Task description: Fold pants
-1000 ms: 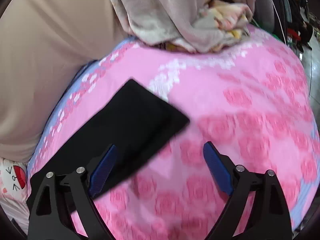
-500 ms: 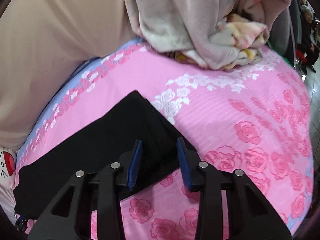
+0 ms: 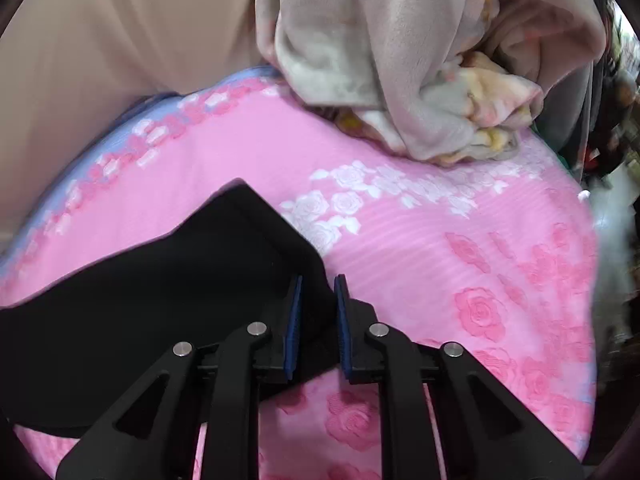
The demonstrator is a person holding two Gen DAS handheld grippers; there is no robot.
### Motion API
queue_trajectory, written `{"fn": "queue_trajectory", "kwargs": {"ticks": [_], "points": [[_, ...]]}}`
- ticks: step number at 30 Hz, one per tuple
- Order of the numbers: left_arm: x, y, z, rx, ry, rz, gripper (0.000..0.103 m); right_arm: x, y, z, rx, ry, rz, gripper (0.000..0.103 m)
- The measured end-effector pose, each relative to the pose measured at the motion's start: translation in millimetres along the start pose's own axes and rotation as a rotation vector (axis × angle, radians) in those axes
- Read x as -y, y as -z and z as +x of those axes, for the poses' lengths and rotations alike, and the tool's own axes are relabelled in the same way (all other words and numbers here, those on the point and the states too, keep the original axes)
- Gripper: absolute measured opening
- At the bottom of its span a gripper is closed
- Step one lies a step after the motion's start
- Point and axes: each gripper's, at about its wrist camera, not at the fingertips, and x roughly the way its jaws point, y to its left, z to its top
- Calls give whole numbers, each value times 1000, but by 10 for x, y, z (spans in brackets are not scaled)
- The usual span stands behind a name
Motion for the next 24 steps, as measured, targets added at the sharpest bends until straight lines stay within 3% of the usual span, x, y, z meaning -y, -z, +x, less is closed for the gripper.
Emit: {"fn": "queue_trajectory", "kwargs": {"ticks": [2, 4, 6, 8, 13, 14, 15, 16, 17, 21, 24], "points": [[-12, 13, -4, 0, 11, -2, 92, 47, 35, -156, 29, -32, 43, 26], [-24, 31, -2, 1, 27, -8, 92, 124, 125, -305, 51, -18, 91, 56], [-30, 42, 8, -3, 35, -12, 92, 234, 239, -344, 48, -80, 164, 74], [-22, 40, 20, -4, 37, -9, 92, 292, 295, -239, -2, -152, 227, 74], [-11, 54, 25, -5, 41, 5, 92, 186, 283, -137, 15, -205, 254, 76], [-22, 58, 24, -3, 47, 1, 92, 195, 264, -107, 29, -218, 280, 73], [-33, 58, 25, -3, 51, -4, 92, 206, 253, -67, 27, -219, 303, 56], [-53, 61, 24, -1, 60, -13, 92, 223, 246, -12, 18, -235, 331, 29], [-64, 64, 20, 3, 67, -20, 92, 250, 251, 62, 0, -280, 369, 21], [-117, 77, -1, 16, 99, -48, 92, 153, 262, -22, 37, -341, 425, 19], [-175, 88, -25, 32, 131, -82, 92, -277, 151, -327, 76, -410, 341, 19]]}}
